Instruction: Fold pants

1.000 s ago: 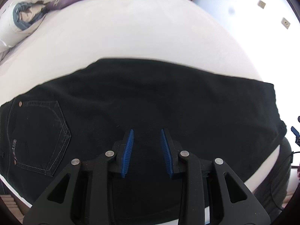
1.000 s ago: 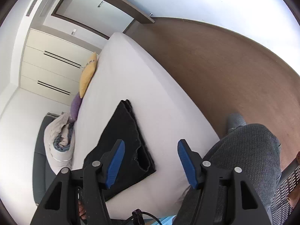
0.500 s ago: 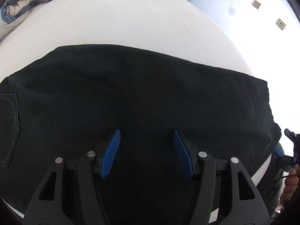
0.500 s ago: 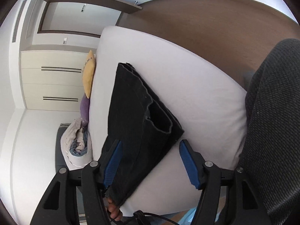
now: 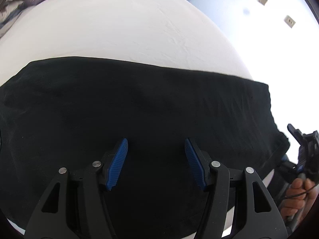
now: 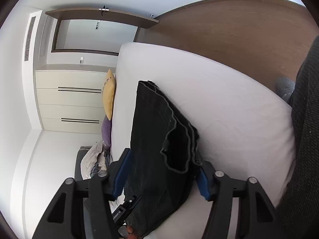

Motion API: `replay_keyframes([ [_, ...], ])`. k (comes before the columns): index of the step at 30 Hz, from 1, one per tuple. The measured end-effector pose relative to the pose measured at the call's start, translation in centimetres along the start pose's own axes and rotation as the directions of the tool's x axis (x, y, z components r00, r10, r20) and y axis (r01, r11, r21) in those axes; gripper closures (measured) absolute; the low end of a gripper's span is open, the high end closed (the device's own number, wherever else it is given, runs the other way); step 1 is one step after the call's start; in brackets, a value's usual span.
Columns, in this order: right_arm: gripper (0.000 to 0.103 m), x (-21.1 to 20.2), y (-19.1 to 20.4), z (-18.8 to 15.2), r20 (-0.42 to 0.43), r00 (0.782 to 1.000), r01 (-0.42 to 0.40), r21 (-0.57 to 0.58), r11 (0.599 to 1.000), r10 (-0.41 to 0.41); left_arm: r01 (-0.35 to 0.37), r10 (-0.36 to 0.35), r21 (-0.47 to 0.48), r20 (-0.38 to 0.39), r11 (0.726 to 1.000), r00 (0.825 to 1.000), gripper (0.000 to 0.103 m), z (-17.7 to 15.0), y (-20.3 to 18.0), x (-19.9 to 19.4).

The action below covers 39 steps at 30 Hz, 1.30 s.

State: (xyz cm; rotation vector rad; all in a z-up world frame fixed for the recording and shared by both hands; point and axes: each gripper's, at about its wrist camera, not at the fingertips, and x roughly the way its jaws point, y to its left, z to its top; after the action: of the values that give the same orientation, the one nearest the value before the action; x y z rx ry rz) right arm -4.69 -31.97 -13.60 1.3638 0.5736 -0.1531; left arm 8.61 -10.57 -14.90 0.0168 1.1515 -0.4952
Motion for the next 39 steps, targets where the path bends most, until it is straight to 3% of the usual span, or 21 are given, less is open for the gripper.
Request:
replay_keyframes([
  [1, 0.065, 0.3, 0.0, 0.2, -0.009, 1.000, 0.007, -0.001, 1.000, -0.007, -0.019, 0.019, 0.007, -0.002, 1.000, 1.000, 0.045, 1.6, -1.8, 1.6],
  [4, 0.084, 0.6, -0.4, 0.4, -0.017, 0.999, 0.027, 0.005, 1.000, -0.027, -0.035, 0.035, 0.014, -0.005, 0.999, 0.999, 0.044, 1.6, -4.0, 2.4],
  [9, 0.090, 0.6, 1.0, 0.1, 0.010, 0.997, 0.079, -0.057, 0.995, -0.078, -0.028, 0.029, 0.024, -0.021, 0.999, 0.999, 0.044, 1.3, -5.9, 4.9],
  [12, 0.090, 0.6, 2.8, -0.1, 0.033, 0.994, 0.111, -0.133, 0.985, -0.108, -0.015, 0.015, 0.006, -0.023, 1.000, 1.000, 0.044, 1.3, -4.8, 4.5],
  [16, 0.091, 1.6, 6.9, -1.0, 0.060, 0.983, 0.182, -0.295, 0.938, -0.171, -0.011, 0.011, 0.004, -0.016, 1.000, 1.000, 0.044, 1.1, -4.6, 4.7],
  [18, 0.091, 2.6, 9.9, -2.8, 0.074, 0.973, 0.228, -0.454, 0.861, -0.219, 0.008, -0.008, -0.014, -0.012, 1.000, 1.000, 0.044, 1.0, -4.1, 4.6],
  [20, 0.091, 4.3, 13.4, -5.7, 0.102, 0.957, 0.272, -0.647, 0.712, -0.272, 0.035, -0.035, -0.035, -0.005, 0.999, 0.999, 0.044, 1.0, -1.8, 3.1],
  [23, 0.091, 8.0, 16.7, -12.7, 0.145, 0.925, 0.276, -0.892, 0.358, -0.351, 0.137, -0.132, -0.146, 0.042, 0.980, 0.990, 0.044, 0.9, 0.6, 1.8],
  [24, 0.091, 9.1, 16.9, -14.7, 0.145, 0.917, 0.255, -0.929, 0.267, -0.371, 0.152, -0.143, -0.186, 0.064, 0.971, 0.988, 0.044, 0.7, 1.5, 1.2],
  [25, 0.091, 9.9, 16.7, -16.1, 0.138, 0.913, 0.235, -0.947, 0.218, -0.384, 0.152, -0.136, -0.220, 0.085, 0.964, 0.987, 0.044, 0.6, 2.5, 0.6],
  [26, 0.091, 10.8, 16.2, -17.5, 0.120, 0.908, 0.212, -0.958, 0.192, -0.401, 0.155, -0.136, -0.236, 0.097, 0.959, 0.986, 0.044, 0.5, 3.1, 0.1],
  [29, 0.091, 12.0, 15.0, -19.1, 0.090, 0.899, 0.184, -0.966, 0.183, -0.429, 0.206, -0.185, -0.287, 0.099, 0.935, 0.978, 0.043, 0.2, 5.1, -0.6],
  [33, 0.091, 12.1, 14.1, -20.1, 0.128, 0.896, 0.196, -0.973, 0.121, -0.425, 0.290, -0.280, -0.355, 0.078, 0.889, 0.957, 0.029, 0.6, 6.0, -0.2],
  [37, 0.091, 11.5, 13.6, -21.3, 0.187, 0.898, 0.228, -0.972, 0.059, -0.398, 0.338, -0.360, -0.381, 0.014, 0.861, 0.933, 0.028, 1.7, 4.9, 1.6],
  [39, 0.091, 11.0, 13.1, -22.0, 0.214, 0.899, 0.238, -0.971, 0.017, -0.383, 0.349, -0.378, -0.373, -0.006, 0.860, 0.926, 0.028, 2.1, 4.3, 2.1],
])
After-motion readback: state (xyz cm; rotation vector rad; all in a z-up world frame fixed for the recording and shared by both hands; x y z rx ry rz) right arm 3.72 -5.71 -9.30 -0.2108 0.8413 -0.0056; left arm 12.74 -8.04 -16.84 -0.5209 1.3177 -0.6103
